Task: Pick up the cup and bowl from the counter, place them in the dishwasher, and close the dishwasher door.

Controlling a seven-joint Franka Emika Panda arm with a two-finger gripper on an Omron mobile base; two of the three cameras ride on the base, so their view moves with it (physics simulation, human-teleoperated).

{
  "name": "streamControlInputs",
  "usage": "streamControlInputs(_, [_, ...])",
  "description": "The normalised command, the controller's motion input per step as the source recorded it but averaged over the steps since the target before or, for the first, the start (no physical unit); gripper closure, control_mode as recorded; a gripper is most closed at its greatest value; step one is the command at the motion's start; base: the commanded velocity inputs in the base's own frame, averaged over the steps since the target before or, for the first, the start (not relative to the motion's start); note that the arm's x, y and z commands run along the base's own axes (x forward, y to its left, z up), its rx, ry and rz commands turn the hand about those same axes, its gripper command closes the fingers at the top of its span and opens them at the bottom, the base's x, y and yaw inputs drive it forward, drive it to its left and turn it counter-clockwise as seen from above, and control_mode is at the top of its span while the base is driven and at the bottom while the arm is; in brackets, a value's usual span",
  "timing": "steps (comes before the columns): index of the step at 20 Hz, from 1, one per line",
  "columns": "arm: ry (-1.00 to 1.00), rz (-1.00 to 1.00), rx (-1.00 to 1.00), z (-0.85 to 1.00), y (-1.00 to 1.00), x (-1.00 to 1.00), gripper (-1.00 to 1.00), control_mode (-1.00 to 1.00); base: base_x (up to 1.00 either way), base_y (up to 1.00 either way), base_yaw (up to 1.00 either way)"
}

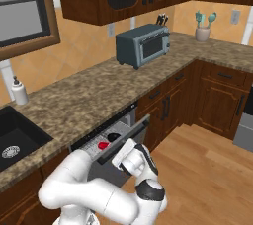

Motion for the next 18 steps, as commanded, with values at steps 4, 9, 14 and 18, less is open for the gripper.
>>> streamControlInputs(4, [-0.1,-0.04,0.22,-0.65,1.0,0.38,-1.0,-1.0,0.0,0.0,0.0])
streamControlInputs(9, [-0.08,-0.04,0.25,-0.77,1.0,0.29,-1.0,-1.0,0.0,0.0,0.0])
streamControlInputs(14, [0.0,-0.01,0.17,-0.83,1.0,0.4,-1.0,-1.0,0.0,0.0,0.0])
streamControlInputs(18, [0.0,-0.01,0.16,-0.8,1.0,0.41,-1.0,-1.0,0.0,0.0,0.0])
